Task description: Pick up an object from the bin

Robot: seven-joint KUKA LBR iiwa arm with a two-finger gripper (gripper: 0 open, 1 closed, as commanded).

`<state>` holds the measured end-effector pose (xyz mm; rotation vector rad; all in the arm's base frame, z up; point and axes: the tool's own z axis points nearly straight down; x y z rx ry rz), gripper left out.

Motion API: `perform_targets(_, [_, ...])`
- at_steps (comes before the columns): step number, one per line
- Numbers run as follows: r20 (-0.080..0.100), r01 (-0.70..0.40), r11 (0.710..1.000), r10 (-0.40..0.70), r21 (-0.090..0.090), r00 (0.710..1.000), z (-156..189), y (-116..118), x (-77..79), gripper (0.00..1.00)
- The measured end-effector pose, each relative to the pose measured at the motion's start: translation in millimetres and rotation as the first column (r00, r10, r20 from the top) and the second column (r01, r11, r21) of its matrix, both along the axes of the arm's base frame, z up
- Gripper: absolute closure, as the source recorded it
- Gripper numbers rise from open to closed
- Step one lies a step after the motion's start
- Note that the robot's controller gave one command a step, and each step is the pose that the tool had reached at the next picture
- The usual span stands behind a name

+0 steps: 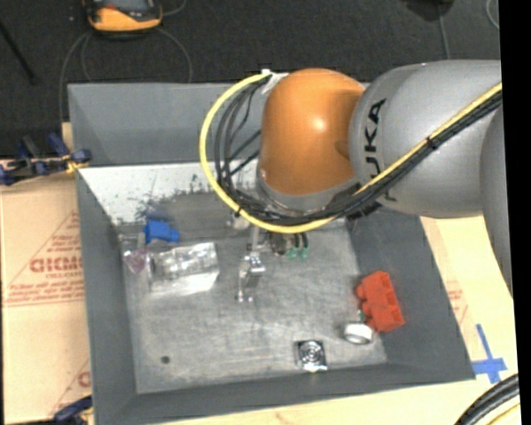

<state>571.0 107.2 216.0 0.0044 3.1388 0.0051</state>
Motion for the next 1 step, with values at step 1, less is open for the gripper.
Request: perform_targets(1, [-0.002,0.011,1.0,-0.011,0.0,1.0,-86.1,18.6,46.6,0.0])
